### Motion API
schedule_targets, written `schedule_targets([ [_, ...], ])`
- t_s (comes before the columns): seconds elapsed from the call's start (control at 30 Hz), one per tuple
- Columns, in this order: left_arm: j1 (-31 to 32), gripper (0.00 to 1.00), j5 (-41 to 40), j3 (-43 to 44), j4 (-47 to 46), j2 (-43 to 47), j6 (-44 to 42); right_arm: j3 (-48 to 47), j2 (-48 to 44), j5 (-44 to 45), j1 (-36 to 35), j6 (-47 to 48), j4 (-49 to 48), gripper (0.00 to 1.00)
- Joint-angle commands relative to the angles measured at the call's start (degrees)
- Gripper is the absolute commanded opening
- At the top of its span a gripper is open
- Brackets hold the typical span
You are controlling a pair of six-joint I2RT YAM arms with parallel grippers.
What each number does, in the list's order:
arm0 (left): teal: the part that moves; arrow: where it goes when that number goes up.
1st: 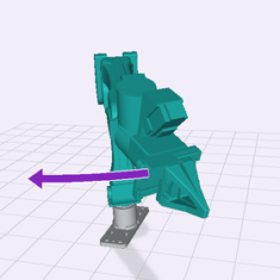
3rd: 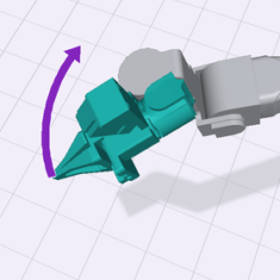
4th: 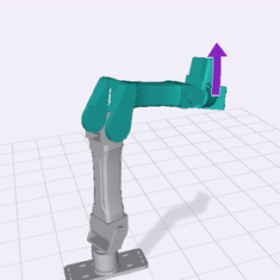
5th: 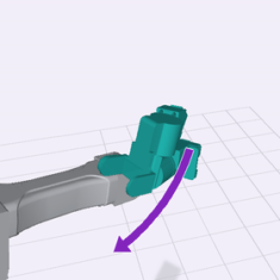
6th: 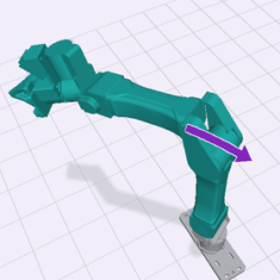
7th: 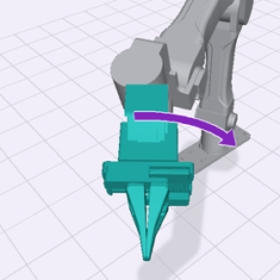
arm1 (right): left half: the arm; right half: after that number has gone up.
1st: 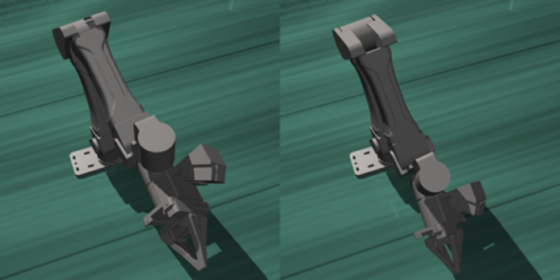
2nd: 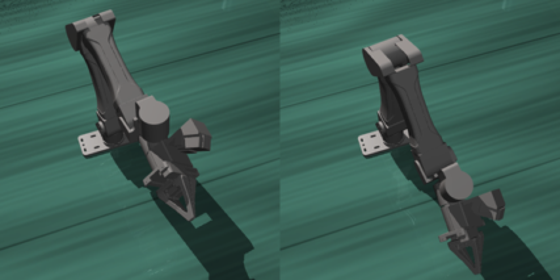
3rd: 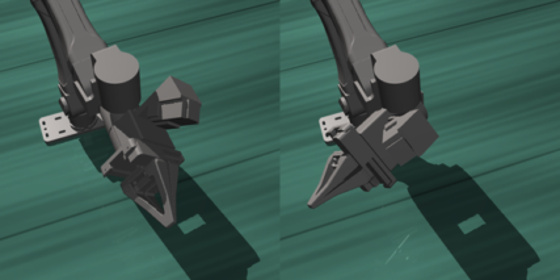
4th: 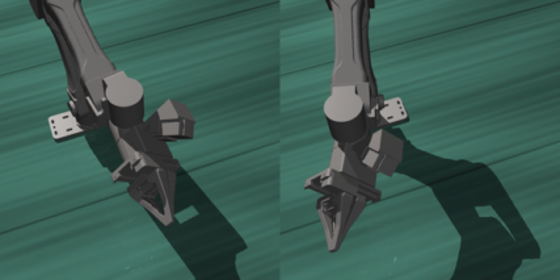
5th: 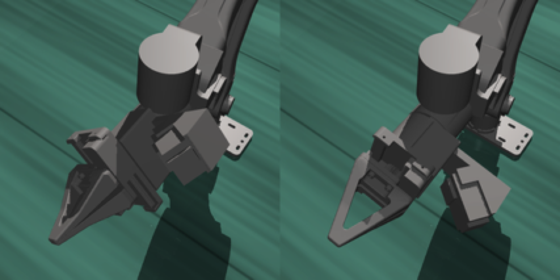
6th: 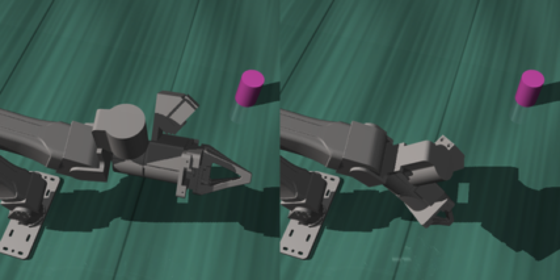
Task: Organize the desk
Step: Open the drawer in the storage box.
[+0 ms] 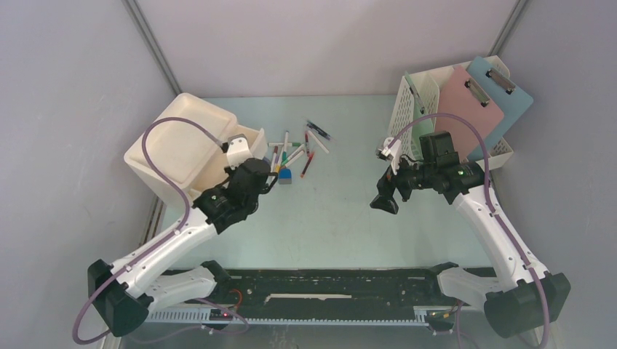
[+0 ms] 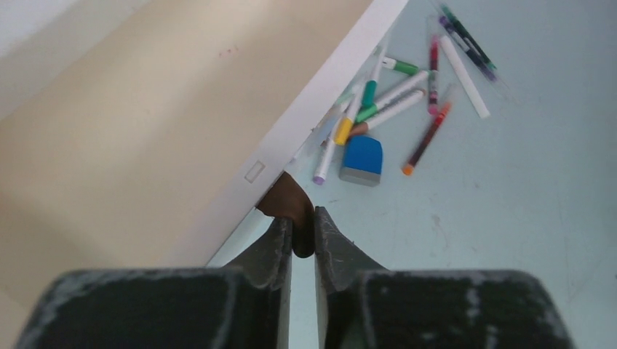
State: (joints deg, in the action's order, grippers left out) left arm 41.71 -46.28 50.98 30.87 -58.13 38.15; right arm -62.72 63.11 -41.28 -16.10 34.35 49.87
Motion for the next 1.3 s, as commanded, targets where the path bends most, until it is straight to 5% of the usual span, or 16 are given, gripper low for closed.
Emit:
schedule_targets([
  [0.0,1.5,0.2,8.2,1.2,-6.1,3.4,-5.3,-0.6,-0.9,-1.2,0.4,0.4,-0.8,1.0],
  [0.13,1.6,0.47,14.6,-0.6,-9.2,6.1,-9.1,-0.6,-0.8,-1.2,0.4,0.4,-0.8,1.0],
  [0.3,1.6,0.65,23.6,-1.7,-12.4,8.0,-12.8,-0.6,-0.7,-1.2,0.4,0.4,-0.8,1.0],
  [0.83,1.7,0.74,37.2,-0.2,-19.8,-1.1,-16.6,-0.6,-0.8,-1.2,0.5,0.6,-0.7,1.0],
  [1.27,1.6,0.8,24.6,8.8,-16.9,-21.4,-17.4,-0.6,-1.0,-1.4,0.7,0.7,-0.7,1.0],
])
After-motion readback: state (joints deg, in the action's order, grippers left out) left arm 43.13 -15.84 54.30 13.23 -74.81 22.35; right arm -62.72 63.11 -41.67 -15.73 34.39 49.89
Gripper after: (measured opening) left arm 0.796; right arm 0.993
